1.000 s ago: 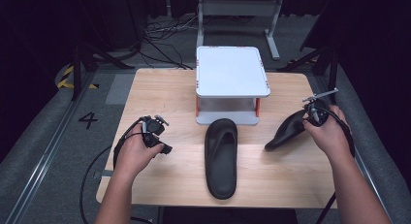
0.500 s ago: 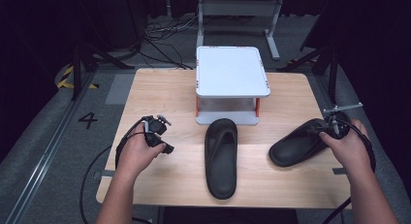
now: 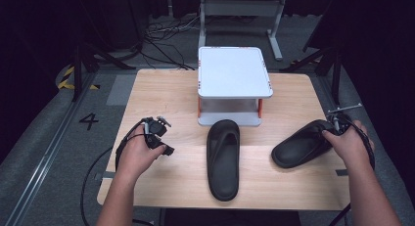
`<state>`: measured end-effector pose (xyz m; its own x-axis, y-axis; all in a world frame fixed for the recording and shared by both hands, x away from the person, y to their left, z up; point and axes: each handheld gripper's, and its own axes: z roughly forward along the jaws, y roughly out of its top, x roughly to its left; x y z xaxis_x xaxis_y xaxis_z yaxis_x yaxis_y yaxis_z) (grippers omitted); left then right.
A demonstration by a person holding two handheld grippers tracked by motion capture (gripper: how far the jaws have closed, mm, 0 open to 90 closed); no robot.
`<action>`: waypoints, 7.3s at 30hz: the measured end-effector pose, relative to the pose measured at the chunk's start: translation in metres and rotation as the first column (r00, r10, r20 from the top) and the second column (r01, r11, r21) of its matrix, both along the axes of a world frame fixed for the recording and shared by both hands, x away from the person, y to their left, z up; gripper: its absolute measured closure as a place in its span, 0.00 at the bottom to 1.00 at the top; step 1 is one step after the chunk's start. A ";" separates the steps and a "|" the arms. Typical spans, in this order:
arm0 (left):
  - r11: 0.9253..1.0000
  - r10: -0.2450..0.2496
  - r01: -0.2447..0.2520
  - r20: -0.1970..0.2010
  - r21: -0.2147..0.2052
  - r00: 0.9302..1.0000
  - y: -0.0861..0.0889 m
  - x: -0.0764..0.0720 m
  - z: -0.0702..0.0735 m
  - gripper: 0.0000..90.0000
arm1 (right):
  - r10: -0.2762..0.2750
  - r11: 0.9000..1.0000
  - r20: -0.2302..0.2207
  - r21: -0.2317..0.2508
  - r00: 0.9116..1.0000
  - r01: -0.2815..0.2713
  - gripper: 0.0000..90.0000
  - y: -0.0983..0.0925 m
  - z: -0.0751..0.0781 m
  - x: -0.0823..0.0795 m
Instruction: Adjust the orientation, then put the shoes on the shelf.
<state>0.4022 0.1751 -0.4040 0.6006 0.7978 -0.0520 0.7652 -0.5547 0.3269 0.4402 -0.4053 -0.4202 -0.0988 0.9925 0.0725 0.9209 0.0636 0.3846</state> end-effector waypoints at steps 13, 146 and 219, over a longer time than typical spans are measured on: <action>1.000 -0.011 0.011 -0.003 -0.002 1.000 -0.002 0.001 -0.001 0.38 | 0.009 0.997 0.107 0.072 0.994 -0.017 0.76 0.027 0.027 -0.013; 0.999 -0.036 0.036 -0.017 0.006 0.999 -0.008 0.003 -0.004 0.38 | 0.435 0.898 0.030 0.067 0.900 -0.436 0.55 0.278 -0.003 -0.063; 0.999 -0.044 0.044 -0.026 -0.007 0.999 -0.005 0.003 -0.005 0.38 | 0.037 0.990 0.217 0.127 0.976 -0.065 0.71 0.286 0.020 0.049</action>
<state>0.4052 0.1705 -0.4086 0.6337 0.7701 -0.0729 0.7482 -0.5862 0.3109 0.4894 -0.1188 -0.3998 -0.1766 0.9687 0.1743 0.8135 0.0439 0.5799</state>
